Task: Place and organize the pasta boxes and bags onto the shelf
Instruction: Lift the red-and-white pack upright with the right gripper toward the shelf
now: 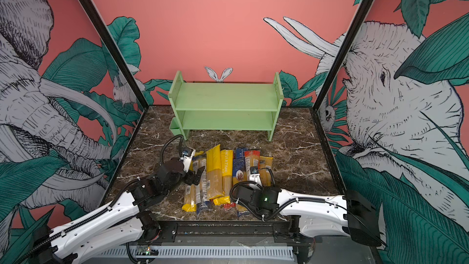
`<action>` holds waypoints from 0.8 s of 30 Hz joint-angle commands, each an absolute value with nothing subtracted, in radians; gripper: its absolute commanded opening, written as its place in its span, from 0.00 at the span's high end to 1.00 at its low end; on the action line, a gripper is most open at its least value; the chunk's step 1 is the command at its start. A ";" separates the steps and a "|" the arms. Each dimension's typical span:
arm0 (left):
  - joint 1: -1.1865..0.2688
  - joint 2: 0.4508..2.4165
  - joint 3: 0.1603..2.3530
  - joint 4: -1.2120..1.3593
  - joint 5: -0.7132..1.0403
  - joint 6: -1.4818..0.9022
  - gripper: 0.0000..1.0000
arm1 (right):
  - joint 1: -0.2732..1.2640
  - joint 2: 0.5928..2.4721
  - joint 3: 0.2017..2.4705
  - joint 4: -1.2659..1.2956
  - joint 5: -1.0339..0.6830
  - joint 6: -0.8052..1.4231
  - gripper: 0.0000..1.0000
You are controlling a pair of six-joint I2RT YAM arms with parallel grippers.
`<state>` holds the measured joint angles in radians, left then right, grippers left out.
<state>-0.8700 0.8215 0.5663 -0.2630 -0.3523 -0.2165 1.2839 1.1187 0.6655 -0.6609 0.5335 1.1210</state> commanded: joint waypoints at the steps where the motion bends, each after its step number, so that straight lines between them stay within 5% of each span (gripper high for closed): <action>1: -0.877 0.825 0.595 -0.278 -0.337 -0.192 0.00 | 1.290 1.068 0.708 -0.688 0.498 1.069 0.93; 5: -0.876 0.817 0.603 -0.297 -0.346 -0.187 0.00 | 1.290 1.039 0.764 -0.753 0.520 1.034 1.00; 24: -0.877 0.810 0.657 -0.331 -0.347 -0.191 0.01 | 1.289 0.887 1.068 -0.919 0.588 0.802 1.00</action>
